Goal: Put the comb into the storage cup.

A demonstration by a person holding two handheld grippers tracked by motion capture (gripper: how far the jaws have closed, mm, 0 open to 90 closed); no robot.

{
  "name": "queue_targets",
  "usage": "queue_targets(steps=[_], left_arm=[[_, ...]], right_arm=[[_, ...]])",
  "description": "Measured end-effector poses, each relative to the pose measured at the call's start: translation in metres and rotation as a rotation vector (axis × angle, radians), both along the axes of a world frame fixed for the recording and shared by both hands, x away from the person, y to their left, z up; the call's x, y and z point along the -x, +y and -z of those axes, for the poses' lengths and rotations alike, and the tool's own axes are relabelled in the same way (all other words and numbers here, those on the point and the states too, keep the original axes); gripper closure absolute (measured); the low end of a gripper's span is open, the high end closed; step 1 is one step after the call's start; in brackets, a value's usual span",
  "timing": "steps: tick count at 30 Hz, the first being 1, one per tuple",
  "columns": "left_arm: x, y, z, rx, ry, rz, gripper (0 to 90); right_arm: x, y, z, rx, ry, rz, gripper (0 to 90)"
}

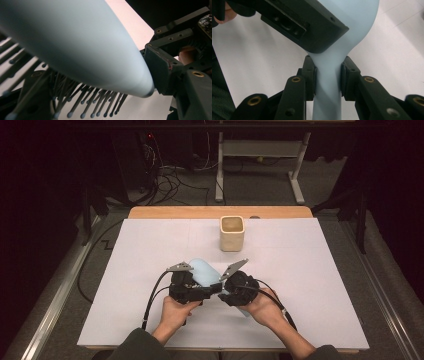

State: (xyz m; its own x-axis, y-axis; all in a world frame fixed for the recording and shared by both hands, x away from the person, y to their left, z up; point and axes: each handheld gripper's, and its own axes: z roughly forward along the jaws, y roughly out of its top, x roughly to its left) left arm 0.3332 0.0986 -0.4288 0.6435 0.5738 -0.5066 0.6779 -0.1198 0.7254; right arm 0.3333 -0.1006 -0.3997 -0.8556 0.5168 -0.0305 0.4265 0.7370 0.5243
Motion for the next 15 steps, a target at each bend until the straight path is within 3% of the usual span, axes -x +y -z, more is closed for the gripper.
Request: queue_targets(steps=[15], left_arm=[[0.0013, 0.0080, 0.0003, 0.036, 0.027, 0.014, 37.5]], right_arm=[[-0.0004, 0.0047, 0.0009, 0.003, 0.001, -0.020, 70.5]])
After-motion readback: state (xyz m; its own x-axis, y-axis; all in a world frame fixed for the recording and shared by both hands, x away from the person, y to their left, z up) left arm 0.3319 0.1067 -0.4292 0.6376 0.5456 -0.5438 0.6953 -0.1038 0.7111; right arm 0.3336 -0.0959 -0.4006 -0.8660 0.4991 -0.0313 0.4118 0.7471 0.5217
